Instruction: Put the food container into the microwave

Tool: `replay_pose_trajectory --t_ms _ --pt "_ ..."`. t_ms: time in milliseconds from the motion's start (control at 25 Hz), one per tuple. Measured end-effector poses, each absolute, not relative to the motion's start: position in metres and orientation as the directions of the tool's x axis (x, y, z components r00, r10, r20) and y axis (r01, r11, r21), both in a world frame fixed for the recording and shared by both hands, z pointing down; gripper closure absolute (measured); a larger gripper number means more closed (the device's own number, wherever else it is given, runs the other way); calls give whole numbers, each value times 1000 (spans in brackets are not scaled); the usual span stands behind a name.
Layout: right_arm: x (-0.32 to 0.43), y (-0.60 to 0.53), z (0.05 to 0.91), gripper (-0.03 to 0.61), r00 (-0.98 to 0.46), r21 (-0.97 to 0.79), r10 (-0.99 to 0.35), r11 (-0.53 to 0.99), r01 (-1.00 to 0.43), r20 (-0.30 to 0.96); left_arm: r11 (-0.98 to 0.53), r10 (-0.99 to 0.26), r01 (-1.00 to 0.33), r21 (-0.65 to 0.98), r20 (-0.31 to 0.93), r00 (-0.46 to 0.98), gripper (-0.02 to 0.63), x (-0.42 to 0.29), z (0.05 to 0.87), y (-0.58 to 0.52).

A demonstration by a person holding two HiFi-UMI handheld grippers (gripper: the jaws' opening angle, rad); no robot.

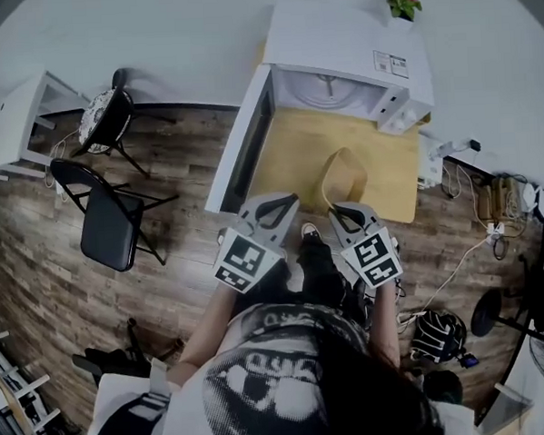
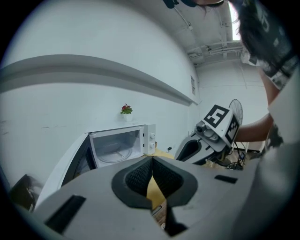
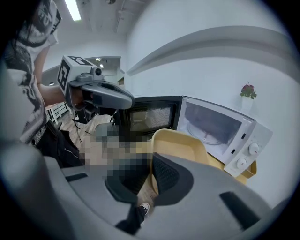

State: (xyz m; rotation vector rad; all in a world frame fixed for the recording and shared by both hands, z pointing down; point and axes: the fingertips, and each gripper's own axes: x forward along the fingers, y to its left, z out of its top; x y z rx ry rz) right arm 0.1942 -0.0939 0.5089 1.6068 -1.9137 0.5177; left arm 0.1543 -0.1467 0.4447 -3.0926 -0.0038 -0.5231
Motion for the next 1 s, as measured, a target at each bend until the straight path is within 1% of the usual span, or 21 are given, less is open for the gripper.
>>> replay_pose_trajectory --t_ms 440,640,840,1000 --pt "262 -125 515 552 -209 82 -717 348 -934 665 -991 -129 -131 -17 322 938 612 214 439 -167" --pt "280 -144 523 552 -251 94 -690 420 -903 679 -980 -196 -200 -22 327 925 612 223 440 -177" --pt "305 -169 541 552 -251 169 -645 516 -840 722 -961 -269 -274 -32 328 905 612 226 441 -187" --pt "319 -197 554 552 -271 190 -624 570 -799 733 -944 -320 -328 -35 339 885 612 223 444 -196"
